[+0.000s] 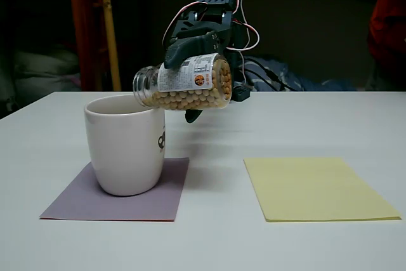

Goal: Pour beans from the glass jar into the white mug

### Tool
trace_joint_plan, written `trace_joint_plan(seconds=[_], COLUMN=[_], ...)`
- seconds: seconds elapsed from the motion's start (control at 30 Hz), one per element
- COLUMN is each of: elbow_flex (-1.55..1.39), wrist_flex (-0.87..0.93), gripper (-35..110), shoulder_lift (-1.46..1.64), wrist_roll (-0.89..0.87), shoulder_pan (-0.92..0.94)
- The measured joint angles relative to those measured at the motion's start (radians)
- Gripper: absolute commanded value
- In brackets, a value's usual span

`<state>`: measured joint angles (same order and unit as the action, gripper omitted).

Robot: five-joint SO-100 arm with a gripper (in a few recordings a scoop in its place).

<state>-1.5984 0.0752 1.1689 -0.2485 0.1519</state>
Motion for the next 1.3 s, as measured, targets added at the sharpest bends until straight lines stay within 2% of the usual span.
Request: trace_joint_plan(seconds=[0.73, 1.13, 1.3], elbow_flex=[0.074, 0.086, 0.084], wrist_flex=[0.037, 0.037, 0.041], gripper=[0, 0, 0], shoulder_lift=[-0.034, -0.037, -0.037], wrist_roll=[-0.178, -0.175, -0.069], shoulder_pan=[0.005, 0.005, 0.005])
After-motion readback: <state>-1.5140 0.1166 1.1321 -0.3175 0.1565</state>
